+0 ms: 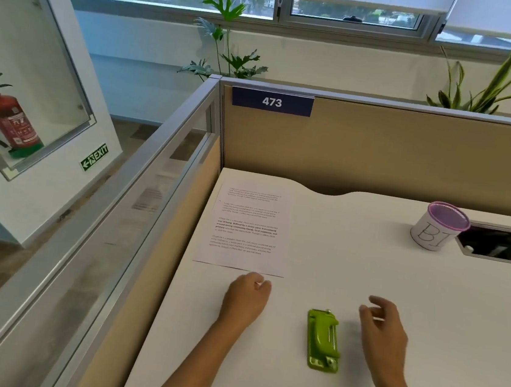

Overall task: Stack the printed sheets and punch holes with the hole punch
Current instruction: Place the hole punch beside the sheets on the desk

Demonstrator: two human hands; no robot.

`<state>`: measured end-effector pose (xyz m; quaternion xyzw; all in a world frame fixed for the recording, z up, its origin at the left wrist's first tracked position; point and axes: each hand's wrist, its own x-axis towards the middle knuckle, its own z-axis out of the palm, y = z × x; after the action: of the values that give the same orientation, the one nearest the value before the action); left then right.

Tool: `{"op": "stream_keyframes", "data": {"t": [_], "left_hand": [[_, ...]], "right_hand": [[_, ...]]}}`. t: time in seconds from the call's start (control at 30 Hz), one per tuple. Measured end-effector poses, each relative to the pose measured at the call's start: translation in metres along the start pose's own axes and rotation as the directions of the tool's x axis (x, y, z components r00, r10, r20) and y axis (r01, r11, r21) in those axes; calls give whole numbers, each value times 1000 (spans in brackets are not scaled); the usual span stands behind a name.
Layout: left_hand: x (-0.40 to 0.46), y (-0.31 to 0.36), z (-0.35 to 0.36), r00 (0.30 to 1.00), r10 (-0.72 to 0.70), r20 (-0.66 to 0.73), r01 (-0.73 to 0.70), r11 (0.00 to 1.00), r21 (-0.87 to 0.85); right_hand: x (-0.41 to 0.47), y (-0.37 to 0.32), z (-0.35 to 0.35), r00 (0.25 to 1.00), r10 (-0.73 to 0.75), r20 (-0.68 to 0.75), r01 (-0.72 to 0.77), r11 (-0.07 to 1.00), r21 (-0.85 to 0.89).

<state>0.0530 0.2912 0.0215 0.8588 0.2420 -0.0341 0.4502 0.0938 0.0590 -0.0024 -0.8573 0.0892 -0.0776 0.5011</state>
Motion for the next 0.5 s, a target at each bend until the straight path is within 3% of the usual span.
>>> {"op": "stream_keyframes", "data": {"t": [0.1, 0.2, 0.33, 0.5], "left_hand": [[-22, 14, 27, 986, -27, 163, 19, 998, 54], [-35, 27, 51, 974, -75, 216, 61, 996, 73], [-47, 43, 77, 985, -99, 138, 80, 987, 141], [-62, 54, 100, 995, -99, -23, 102, 963, 248]], "right_hand": [[-17, 42, -39, 1000, 15, -11, -16, 995, -99], [-35, 69, -69, 997, -72, -5, 69, 969, -239], [-58, 97, -91, 956, -275, 100, 292, 872, -393], [-66, 119, -114, 930, -325, 170, 367, 843, -393]]}}
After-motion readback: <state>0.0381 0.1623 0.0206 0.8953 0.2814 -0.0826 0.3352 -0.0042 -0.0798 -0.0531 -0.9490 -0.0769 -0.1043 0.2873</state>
